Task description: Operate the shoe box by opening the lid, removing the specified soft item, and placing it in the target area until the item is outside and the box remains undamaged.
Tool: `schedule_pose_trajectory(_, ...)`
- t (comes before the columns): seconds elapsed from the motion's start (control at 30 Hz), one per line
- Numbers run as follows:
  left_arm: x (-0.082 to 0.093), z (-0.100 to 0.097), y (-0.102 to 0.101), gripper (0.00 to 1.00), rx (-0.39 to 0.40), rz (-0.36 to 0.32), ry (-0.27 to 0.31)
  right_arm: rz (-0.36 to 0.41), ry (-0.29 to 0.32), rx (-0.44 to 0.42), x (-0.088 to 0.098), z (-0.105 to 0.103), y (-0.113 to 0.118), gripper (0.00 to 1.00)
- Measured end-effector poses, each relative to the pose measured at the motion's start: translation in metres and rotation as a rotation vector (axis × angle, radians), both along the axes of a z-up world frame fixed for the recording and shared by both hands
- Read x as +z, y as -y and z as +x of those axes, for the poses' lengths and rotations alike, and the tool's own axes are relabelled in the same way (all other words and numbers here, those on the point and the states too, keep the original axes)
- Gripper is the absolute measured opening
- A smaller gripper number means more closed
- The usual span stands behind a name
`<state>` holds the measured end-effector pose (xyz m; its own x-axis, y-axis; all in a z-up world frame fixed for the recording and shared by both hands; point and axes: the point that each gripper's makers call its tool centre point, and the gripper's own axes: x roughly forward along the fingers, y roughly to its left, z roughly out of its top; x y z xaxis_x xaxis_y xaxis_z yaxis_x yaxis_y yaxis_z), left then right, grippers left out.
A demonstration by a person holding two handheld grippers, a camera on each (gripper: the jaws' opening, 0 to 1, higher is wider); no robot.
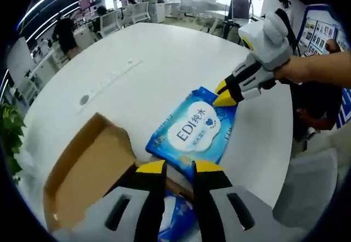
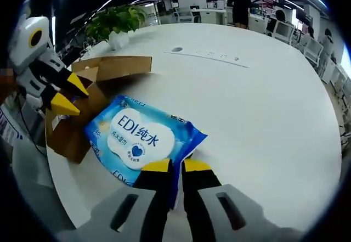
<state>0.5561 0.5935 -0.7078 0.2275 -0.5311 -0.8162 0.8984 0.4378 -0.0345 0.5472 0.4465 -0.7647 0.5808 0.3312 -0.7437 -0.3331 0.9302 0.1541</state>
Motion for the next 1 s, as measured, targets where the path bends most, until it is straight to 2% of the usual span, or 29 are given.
schedule_pose_trajectory(0.37, 0.008, 0.001, -0.024, 0.21, 0.047, -0.033, 0.013, -0.033, 0.021, 0.049, 0.010, -0.007, -0.005, 0.18)
schedule_pose_trajectory(0.73, 0.014, 0.002, -0.051, 0.25, 0.089, -0.054, 0.011, -0.080, 0.045, 0.104, 0.027, -0.017, -0.007, 0.19)
schedule_pose_trajectory(1.0, 0.021, 0.005, -0.069, 0.26, 0.098, -0.065, 0.024, -0.109, 0.083, 0.164, 0.048, -0.020, -0.020, 0.21)
